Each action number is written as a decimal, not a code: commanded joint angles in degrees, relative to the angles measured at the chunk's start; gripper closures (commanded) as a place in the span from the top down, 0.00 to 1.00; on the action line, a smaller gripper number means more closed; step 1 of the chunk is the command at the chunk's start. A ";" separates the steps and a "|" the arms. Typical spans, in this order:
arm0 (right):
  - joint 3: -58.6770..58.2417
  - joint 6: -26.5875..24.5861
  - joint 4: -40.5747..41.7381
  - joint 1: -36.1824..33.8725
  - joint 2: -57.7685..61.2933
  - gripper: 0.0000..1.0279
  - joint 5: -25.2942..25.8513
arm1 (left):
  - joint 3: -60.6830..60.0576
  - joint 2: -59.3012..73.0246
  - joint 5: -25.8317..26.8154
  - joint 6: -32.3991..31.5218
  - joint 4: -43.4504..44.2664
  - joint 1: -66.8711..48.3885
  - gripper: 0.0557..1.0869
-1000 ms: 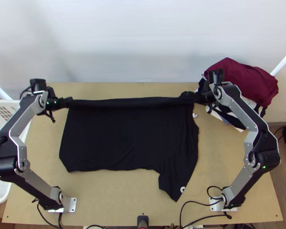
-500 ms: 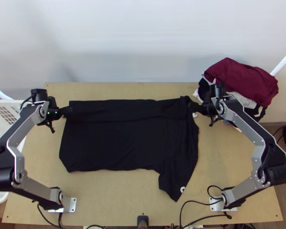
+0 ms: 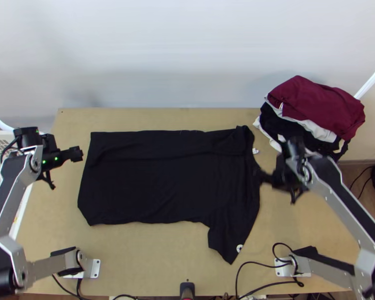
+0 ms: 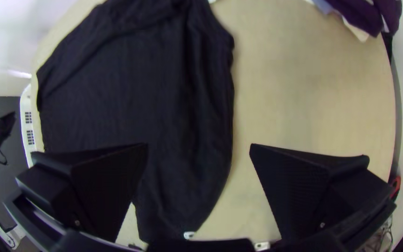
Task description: Fold the t-shirt
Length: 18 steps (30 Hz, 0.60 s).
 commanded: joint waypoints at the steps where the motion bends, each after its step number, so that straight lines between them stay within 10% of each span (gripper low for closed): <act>1: -5.60 3.38 -5.27 1.06 -4.01 0.94 -0.52 | -1.64 -3.09 0.84 1.35 -1.95 -0.02 0.95; 9: -14.82 3.21 -6.06 6.95 -6.91 0.81 -1.84 | -2.35 -6.08 0.92 1.09 -2.83 -1.69 0.95; 13: -15.88 3.38 -3.69 9.23 -6.12 0.46 -2.37 | -2.35 -6.87 0.92 0.91 -3.71 -1.95 0.95; 18: -18.08 4.70 -1.05 11.60 -4.45 0.46 -2.46 | -2.35 -7.75 0.84 0.91 -4.32 -1.86 0.95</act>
